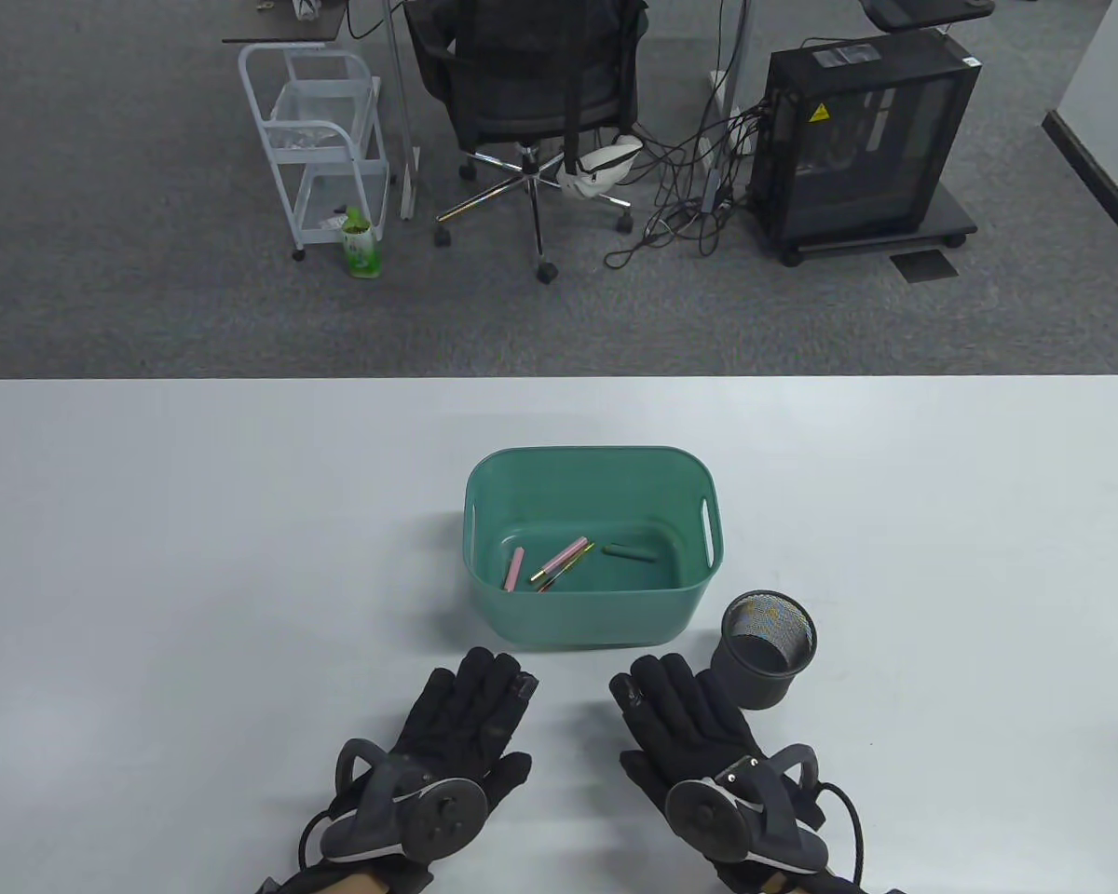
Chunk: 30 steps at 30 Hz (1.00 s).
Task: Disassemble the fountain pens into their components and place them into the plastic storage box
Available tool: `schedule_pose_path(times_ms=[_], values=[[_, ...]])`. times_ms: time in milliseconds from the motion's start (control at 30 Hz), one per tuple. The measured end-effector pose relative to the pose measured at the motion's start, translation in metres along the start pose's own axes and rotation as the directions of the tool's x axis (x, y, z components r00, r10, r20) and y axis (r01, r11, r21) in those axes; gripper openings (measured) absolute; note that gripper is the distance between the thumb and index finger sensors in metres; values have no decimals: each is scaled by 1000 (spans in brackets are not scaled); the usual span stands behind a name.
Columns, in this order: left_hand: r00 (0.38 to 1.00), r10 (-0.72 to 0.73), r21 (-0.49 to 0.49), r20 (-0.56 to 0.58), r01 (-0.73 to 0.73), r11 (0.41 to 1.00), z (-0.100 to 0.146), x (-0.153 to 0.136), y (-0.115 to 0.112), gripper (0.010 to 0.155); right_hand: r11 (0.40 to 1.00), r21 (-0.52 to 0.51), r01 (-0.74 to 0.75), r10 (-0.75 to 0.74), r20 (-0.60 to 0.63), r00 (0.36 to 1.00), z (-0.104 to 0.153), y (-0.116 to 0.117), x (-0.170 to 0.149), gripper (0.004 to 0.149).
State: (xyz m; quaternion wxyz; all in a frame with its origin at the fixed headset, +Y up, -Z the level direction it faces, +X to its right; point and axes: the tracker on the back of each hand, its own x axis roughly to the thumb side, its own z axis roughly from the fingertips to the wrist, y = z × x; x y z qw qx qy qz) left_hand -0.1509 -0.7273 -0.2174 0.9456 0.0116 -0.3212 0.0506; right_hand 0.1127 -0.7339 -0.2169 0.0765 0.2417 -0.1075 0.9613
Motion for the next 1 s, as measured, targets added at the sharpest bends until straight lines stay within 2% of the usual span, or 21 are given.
schedule_pose_path(times_ms=[1000], values=[[1000, 10, -23, -14, -10, 1000, -2, -1, -2, 73, 1000, 20, 2, -2, -12, 1000, 1, 1, -1, 67]])
